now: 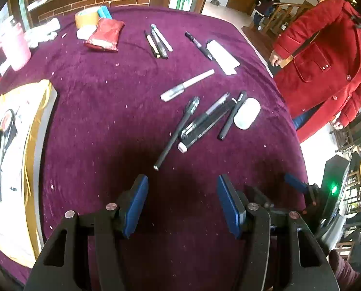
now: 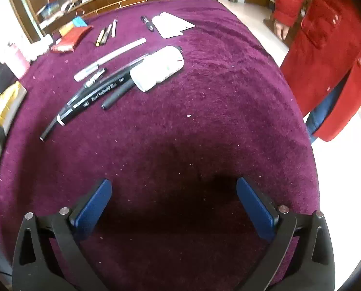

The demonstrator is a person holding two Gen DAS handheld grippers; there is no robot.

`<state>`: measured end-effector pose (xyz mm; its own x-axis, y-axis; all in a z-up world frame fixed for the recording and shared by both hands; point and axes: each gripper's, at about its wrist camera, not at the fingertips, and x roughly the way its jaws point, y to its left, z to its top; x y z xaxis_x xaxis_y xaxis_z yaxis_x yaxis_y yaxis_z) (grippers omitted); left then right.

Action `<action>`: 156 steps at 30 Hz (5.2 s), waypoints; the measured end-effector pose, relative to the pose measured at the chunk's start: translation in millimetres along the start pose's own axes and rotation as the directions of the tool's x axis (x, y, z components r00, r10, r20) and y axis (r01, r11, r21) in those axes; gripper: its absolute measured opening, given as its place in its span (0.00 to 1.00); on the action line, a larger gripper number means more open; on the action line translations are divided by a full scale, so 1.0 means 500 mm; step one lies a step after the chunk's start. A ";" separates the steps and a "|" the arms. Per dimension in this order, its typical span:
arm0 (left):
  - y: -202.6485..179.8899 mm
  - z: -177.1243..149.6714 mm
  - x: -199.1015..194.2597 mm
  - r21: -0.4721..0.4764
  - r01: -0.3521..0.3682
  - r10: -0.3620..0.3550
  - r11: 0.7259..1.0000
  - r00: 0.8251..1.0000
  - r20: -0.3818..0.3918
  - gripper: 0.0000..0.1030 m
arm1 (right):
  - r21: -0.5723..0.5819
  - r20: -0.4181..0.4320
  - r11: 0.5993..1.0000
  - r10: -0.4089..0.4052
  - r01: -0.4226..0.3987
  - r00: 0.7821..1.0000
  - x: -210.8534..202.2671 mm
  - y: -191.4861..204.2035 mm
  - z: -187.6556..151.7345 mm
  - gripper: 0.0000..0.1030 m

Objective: Organize objects

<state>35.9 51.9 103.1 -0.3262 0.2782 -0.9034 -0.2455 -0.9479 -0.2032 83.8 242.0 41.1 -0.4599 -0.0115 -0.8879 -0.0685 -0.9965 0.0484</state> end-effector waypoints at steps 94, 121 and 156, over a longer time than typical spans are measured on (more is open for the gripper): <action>0.127 -0.048 -0.168 -0.071 0.099 -0.082 0.993 0.975 0.208 0.06 | 0.333 0.040 0.910 0.246 -0.245 0.968 -0.068 -0.144 0.122 0.98; 0.353 -0.078 -0.184 -0.085 0.228 -0.202 0.970 0.950 0.238 0.06 | 0.078 -0.130 0.987 0.146 -0.137 0.981 0.108 0.216 0.267 0.69; 0.461 -0.094 -0.166 -0.110 0.242 -0.216 0.964 0.954 0.209 0.06 | 0.127 0.006 0.906 0.406 -0.404 0.914 -0.106 0.295 0.197 0.11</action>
<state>49.2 -197.1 113.5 -0.4488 0.5024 -0.7390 -0.2150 -0.8634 -0.4564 10.9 103.7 140.3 -0.4531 -0.4147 -0.7891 0.0115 -0.8878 0.4600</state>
